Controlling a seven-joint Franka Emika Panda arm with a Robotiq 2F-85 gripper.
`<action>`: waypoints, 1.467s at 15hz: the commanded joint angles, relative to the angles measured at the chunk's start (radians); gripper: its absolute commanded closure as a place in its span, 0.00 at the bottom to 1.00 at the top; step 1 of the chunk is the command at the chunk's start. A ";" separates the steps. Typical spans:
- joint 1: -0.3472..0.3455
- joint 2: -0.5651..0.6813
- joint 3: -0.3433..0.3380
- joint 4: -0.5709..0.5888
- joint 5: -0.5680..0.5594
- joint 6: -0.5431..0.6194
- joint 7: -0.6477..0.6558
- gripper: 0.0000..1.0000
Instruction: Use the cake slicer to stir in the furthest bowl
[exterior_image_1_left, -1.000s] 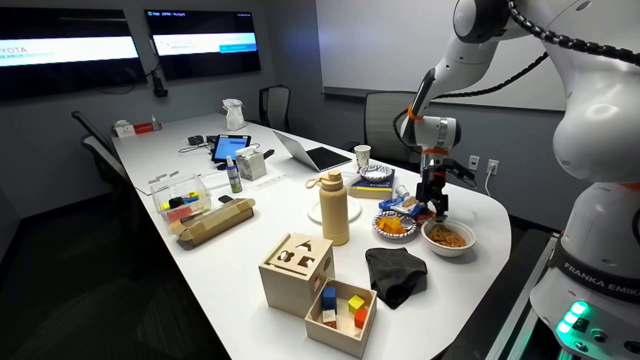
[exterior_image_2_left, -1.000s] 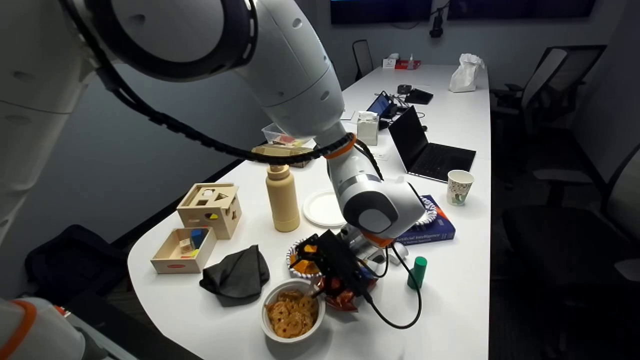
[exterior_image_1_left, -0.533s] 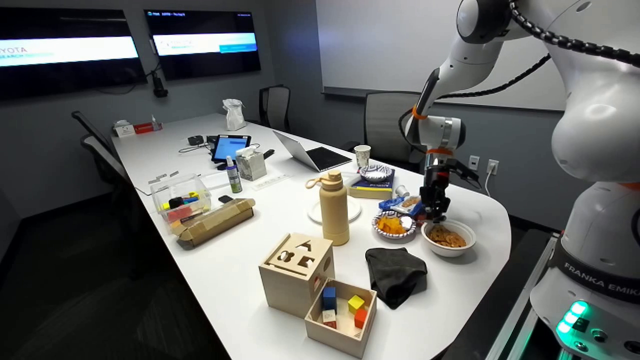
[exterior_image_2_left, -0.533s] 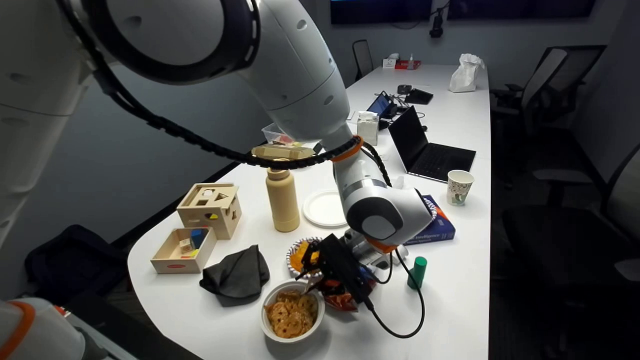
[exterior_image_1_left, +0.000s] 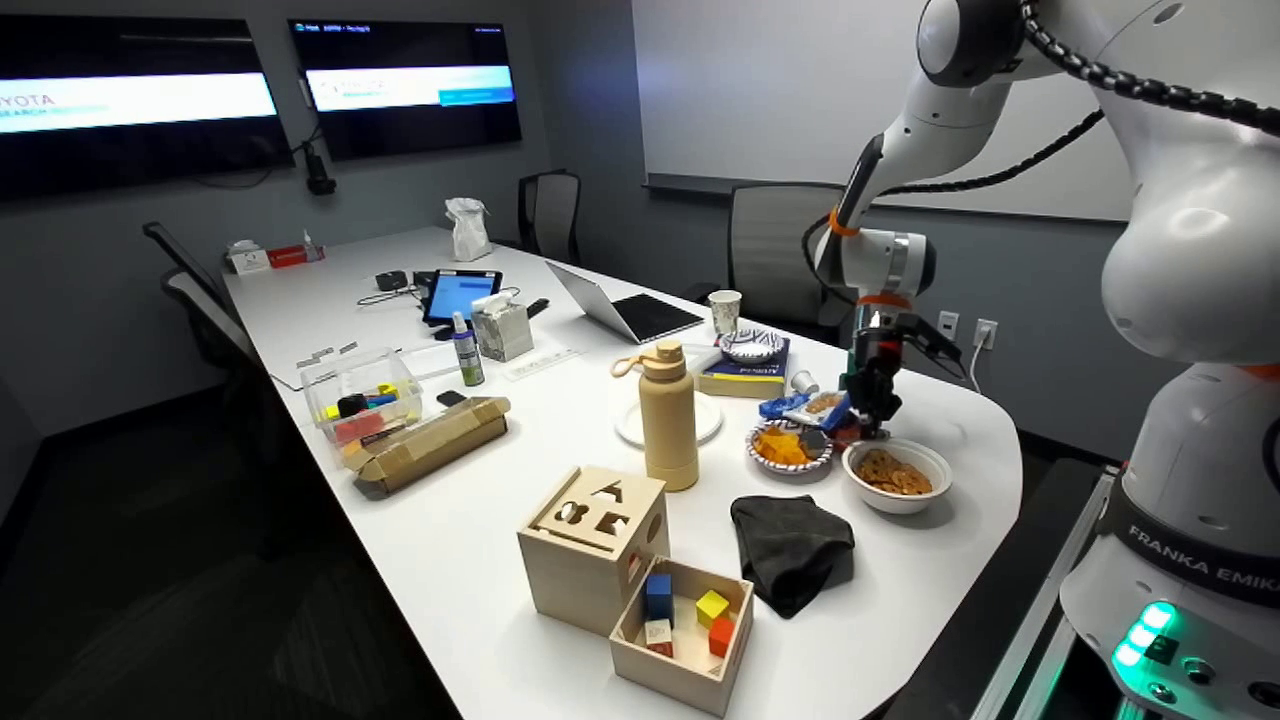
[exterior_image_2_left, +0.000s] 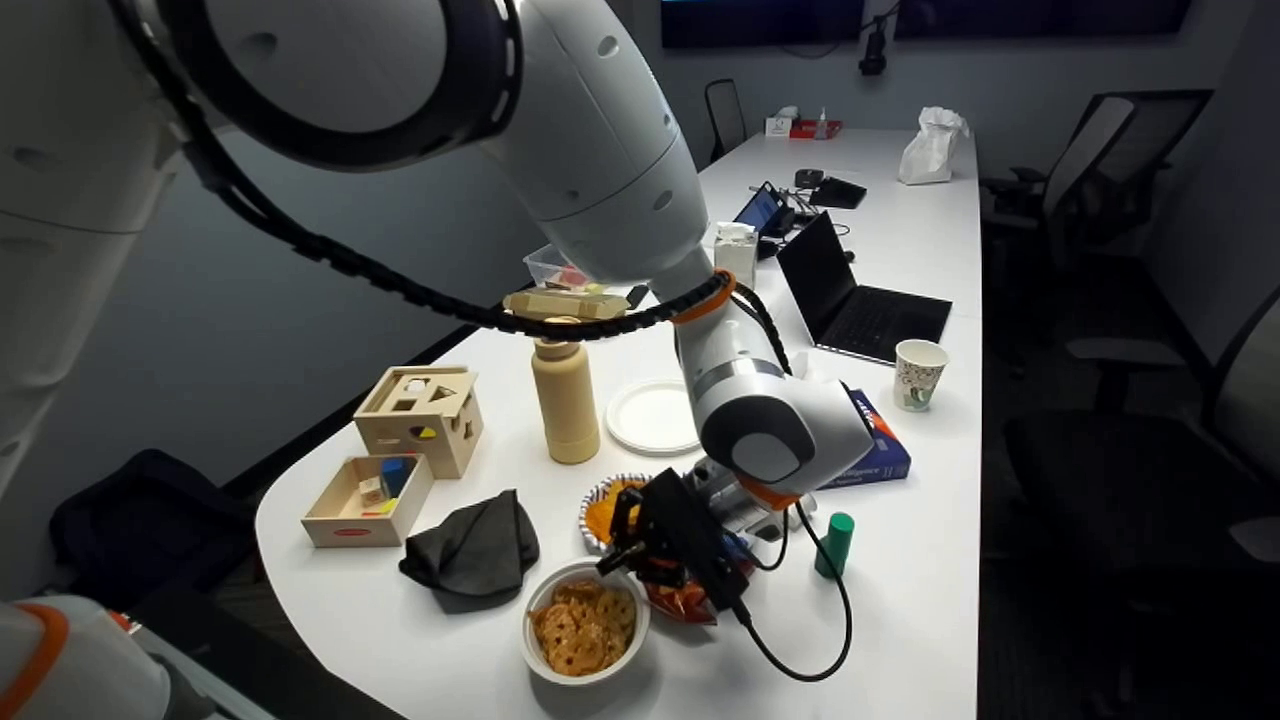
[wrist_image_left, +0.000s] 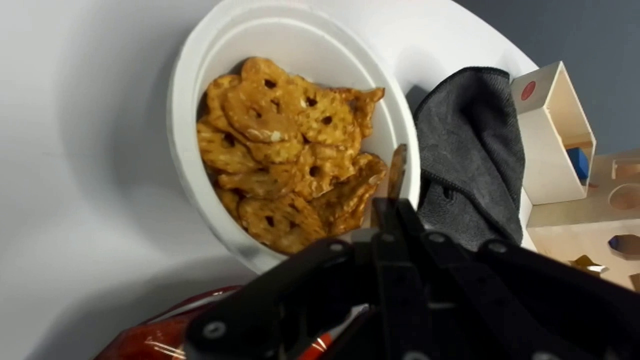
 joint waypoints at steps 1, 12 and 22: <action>-0.012 0.014 0.005 0.038 0.011 -0.049 -0.010 0.99; 0.064 -0.020 -0.022 0.126 -0.120 -0.357 0.096 0.99; 0.133 0.015 -0.021 0.209 -0.105 -0.429 0.356 0.99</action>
